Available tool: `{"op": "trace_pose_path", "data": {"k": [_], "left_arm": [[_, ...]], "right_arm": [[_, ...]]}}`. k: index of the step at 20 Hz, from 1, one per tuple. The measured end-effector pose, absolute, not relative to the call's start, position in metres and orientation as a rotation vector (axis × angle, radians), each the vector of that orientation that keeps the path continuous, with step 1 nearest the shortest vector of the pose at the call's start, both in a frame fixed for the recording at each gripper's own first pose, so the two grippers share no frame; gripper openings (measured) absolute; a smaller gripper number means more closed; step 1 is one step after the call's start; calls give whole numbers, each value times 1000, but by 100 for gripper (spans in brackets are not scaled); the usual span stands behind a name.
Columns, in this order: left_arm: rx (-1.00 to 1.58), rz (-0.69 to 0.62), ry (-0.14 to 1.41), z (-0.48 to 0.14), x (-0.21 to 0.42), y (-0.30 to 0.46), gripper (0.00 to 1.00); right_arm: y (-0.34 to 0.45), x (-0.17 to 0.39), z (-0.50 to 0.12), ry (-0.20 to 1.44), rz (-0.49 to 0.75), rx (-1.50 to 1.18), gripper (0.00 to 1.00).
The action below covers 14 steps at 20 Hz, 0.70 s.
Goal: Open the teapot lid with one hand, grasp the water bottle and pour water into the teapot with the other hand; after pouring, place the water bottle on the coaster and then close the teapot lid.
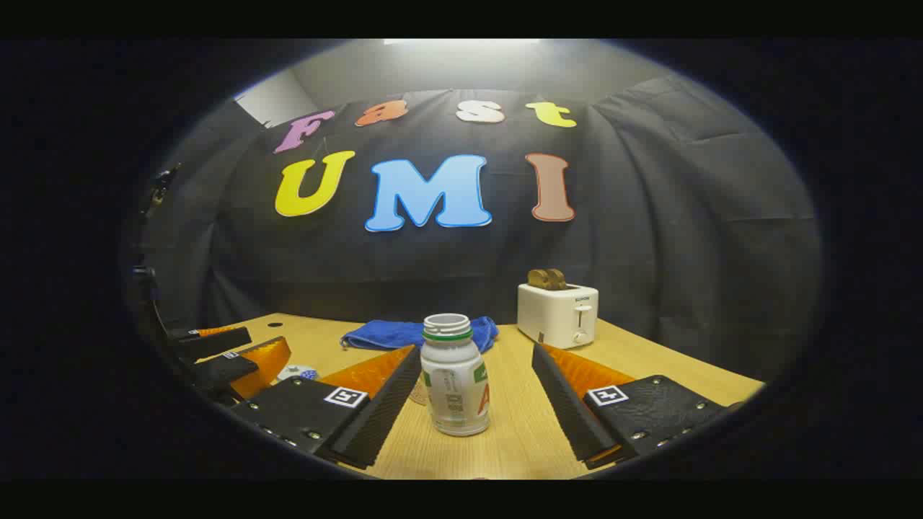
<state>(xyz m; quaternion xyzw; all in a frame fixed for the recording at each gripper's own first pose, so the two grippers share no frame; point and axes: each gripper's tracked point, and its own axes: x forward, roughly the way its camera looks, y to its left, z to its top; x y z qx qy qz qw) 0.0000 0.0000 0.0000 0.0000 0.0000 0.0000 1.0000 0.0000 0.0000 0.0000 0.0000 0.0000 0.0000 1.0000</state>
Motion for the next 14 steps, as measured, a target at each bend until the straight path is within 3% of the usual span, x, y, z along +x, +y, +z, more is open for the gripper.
{"op": "trace_pose_path", "data": {"k": [1,7,9,14], "left_arm": [[-2,-1,2,0,3,0,93],[-20,-3,55,-23,20,-2,87],[-23,4,72,-31,27,-1,81],[-18,15,100,-44,36,1,80]], "right_arm": [[-1,1,-4,10,1,2,95],[-1,3,-13,29,9,-3,95],[0,4,-15,31,14,-10,95],[0,6,-18,38,17,-17,95]]}}
